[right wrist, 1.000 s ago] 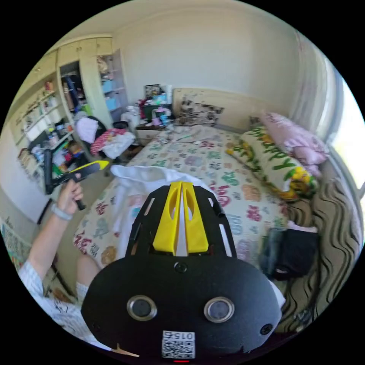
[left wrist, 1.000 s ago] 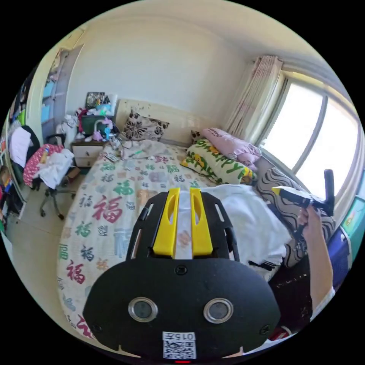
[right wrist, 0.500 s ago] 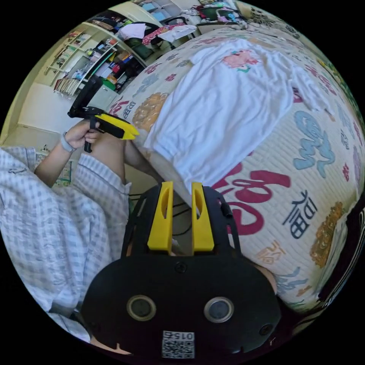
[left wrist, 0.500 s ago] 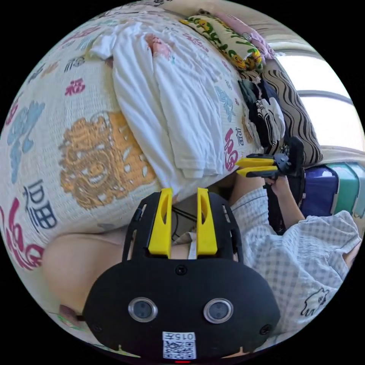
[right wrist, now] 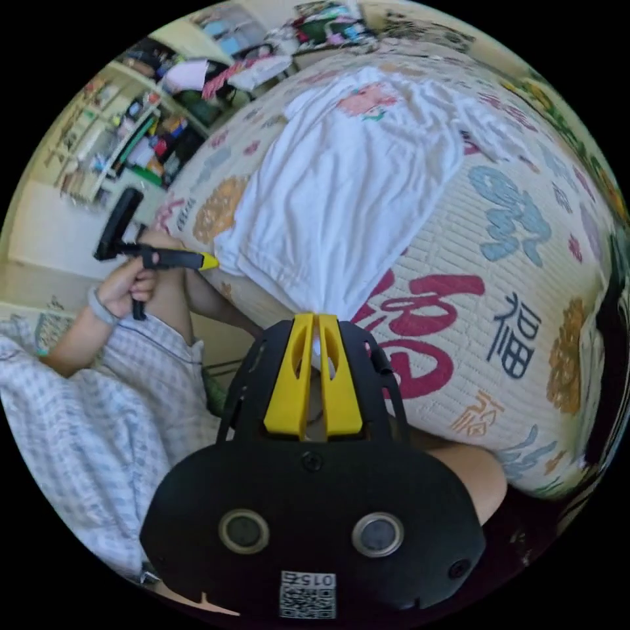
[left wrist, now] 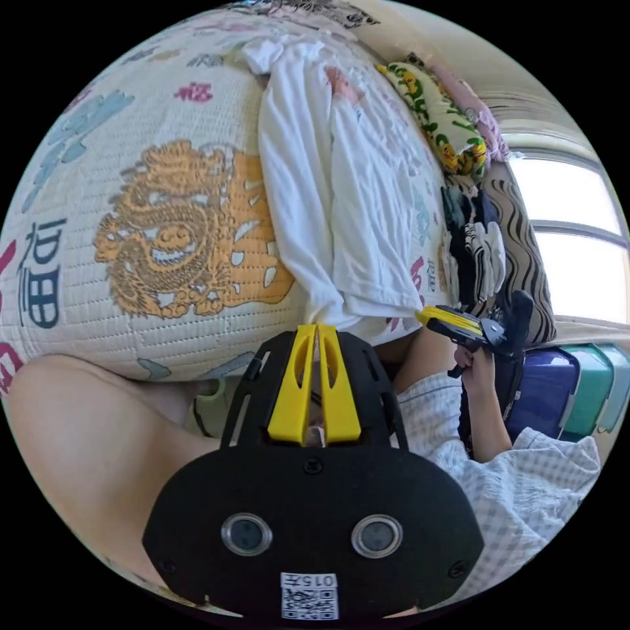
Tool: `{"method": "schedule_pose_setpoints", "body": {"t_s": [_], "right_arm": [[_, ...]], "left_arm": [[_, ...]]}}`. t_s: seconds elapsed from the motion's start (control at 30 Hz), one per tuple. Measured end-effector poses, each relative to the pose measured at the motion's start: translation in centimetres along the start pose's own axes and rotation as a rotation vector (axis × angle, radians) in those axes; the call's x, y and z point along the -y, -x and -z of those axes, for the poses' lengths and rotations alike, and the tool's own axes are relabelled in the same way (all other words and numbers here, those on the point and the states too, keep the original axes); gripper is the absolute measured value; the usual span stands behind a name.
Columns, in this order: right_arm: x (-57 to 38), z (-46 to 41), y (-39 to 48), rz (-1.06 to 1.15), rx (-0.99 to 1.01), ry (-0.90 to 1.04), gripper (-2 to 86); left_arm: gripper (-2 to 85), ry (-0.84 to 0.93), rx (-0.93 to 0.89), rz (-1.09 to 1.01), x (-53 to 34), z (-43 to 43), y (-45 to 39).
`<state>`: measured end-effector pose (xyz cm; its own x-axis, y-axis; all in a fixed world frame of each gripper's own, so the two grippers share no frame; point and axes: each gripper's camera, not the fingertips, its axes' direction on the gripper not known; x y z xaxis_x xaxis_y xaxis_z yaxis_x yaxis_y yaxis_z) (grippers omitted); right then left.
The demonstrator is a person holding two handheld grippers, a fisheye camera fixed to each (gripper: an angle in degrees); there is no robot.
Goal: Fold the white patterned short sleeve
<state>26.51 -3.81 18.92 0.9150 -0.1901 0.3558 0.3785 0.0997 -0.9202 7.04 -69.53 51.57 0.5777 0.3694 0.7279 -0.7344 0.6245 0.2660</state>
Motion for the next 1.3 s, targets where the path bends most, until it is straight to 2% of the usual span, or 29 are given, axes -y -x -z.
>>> {"method": "schedule_pose_setpoints", "body": {"t_s": [0.13, 0.23, 0.37, 0.6, 0.7, 0.83, 0.93, 1.03, 1.17, 1.3], "right_arm": [[-5.0, 5.7, -5.9, -0.198, 0.182, -0.227, 0.2], [-8.0, 8.7, -8.1, -0.246, 0.128, -0.286, 0.1], [-10.0, 9.0, -9.5, -0.251, -0.04, -0.19, 0.0], [-11.9, 7.8, -10.2, -0.227, -0.137, -0.111, -0.3], [-12.4, 7.5, -10.8, -0.221, -0.115, -0.112, -0.3], [-11.8, 6.2, -11.6, -0.193, -0.061, -0.074, -0.3], [-11.6, 5.5, -12.3, -0.198, -0.084, -0.057, -0.3], [-11.8, 5.4, -13.2, -0.222, -0.071, -0.058, -0.3], [-12.4, 6.0, -14.2, -0.242, -0.064, -0.08, -0.2], [-13.0, 6.6, -14.7, -0.256, -0.046, -0.108, -0.1]], "left_arm": [[-0.9, -0.136, 0.01, -0.052, -3.1, 6.9, -0.1], [-0.9, -0.215, 0.063, -0.072, -5.7, 12.6, 0.4], [-0.9, -0.232, 0.213, -0.064, -9.0, 17.7, 2.1], [-0.8, -0.277, 0.302, 0.013, -13.7, 22.6, 5.0], [-0.6, -0.286, 0.434, 0.05, -15.9, 25.1, 5.8], [1.0, -0.327, 0.301, 0.071, -17.0, 26.6, 7.1], [7.7, -0.268, 0.255, 0.039, -14.6, 24.4, 5.5], [9.1, -0.186, 0.27, 0.019, -10.4, 20.8, 4.7], [10.0, 0.033, 0.212, 0.066, -4.6, 15.3, 5.6], [6.7, 0.224, 0.389, 0.094, -1.4, 11.0, 5.5]]}}
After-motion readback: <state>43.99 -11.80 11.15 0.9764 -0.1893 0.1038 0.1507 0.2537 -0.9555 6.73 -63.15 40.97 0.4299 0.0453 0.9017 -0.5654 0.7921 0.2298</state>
